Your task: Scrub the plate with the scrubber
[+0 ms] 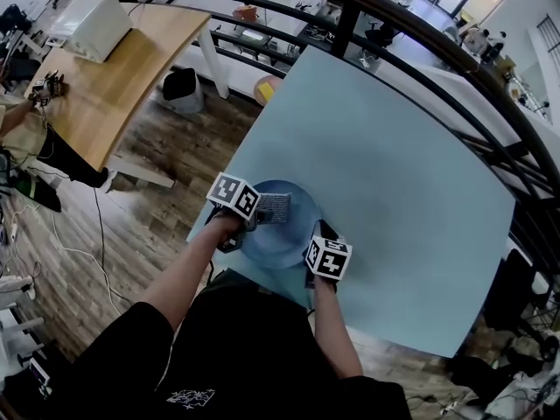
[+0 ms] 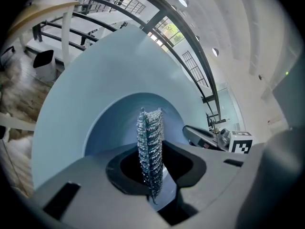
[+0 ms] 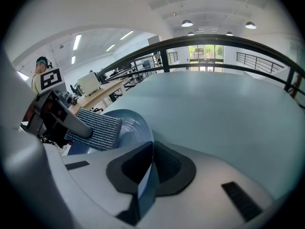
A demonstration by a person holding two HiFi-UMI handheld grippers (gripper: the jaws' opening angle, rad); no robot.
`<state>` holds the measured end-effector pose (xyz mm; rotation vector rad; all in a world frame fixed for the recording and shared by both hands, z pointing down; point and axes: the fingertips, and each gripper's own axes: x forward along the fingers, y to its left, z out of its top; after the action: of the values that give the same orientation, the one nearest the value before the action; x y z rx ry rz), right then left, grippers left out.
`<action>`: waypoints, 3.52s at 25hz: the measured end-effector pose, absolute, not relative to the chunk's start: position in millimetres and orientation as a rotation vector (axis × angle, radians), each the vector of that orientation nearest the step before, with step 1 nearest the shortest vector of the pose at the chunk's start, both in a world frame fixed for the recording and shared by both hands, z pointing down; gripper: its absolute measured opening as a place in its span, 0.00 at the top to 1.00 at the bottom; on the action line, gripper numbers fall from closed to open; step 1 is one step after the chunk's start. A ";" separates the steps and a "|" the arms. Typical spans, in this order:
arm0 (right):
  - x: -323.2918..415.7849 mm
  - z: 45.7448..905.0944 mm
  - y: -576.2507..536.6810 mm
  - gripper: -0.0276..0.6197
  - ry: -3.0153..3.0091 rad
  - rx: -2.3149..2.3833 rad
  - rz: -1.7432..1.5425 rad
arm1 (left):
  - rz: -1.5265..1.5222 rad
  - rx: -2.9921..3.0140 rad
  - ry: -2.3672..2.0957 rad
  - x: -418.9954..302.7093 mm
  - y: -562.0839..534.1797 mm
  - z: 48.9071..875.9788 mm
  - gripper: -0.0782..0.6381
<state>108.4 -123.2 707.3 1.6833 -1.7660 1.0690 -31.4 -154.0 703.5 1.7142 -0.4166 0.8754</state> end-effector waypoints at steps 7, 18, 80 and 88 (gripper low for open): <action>106.7 706.3 -126.6 0.93 -1.801 1.661 1.076 | 0.816 1.739 -0.475 -38.4 -156.8 697.4 0.75; 105.1 670.2 -126.8 0.78 -1.935 1.635 1.012 | 0.642 1.741 -0.552 -43.5 -147.5 676.3 0.75; 100.7 423.7 -36.2 0.95 -2.546 1.601 0.454 | -0.002 2.324 -1.290 -96.0 -33.3 419.4 0.75; 88.1 402.0 -34.9 0.95 -2.537 1.669 0.401 | -0.007 2.434 -1.315 -110.8 -42.4 393.5 0.75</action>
<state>88.1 -34.9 402.0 1.6691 -2.5371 0.4013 -110.8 -42.4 393.5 2.4343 -1.3147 -0.0069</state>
